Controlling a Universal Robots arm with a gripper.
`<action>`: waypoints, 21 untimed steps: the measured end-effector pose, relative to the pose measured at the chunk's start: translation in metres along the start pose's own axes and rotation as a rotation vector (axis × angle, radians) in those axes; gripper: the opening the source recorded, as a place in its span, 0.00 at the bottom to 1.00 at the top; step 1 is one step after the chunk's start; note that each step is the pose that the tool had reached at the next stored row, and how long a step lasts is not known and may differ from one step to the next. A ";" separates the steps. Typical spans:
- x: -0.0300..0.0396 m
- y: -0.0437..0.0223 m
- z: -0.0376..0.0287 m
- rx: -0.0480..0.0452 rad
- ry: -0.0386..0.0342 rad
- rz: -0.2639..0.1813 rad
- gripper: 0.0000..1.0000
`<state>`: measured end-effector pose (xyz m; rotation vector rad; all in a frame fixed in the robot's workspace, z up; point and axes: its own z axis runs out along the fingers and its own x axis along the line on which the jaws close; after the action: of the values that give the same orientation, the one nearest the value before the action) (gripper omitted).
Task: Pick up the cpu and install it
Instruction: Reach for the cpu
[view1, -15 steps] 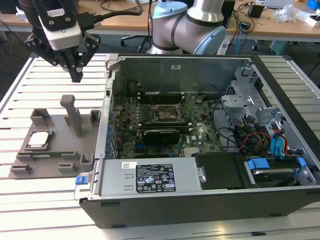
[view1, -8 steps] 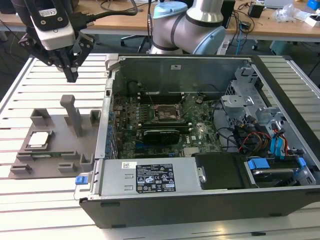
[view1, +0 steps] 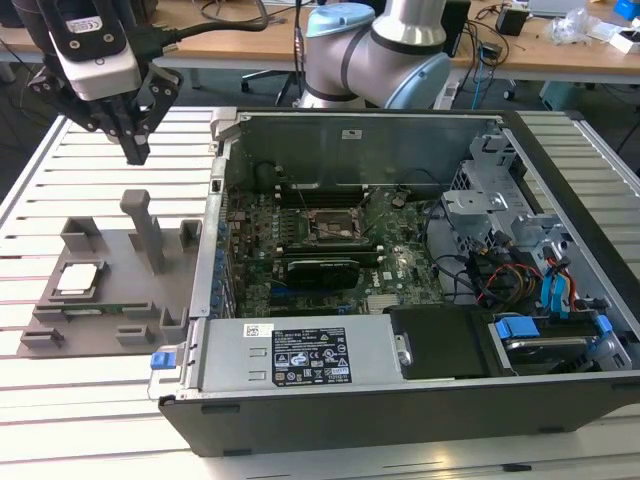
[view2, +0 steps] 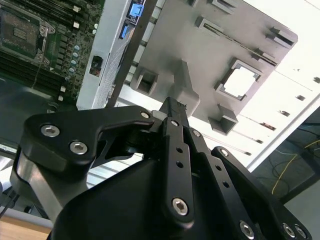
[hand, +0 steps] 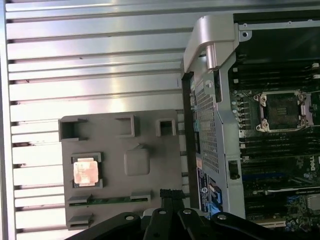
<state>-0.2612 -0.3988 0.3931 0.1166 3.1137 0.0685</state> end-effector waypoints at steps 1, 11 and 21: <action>0.0012 -0.0001 0.0000 0.0000 0.0000 0.000 0.11; 0.0146 -0.0011 -0.0003 0.0000 0.0000 0.000 0.11; 0.0321 -0.0024 -0.0007 0.0000 0.0000 0.000 0.11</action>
<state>-0.2934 -0.3988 0.3930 0.1166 3.1137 0.0685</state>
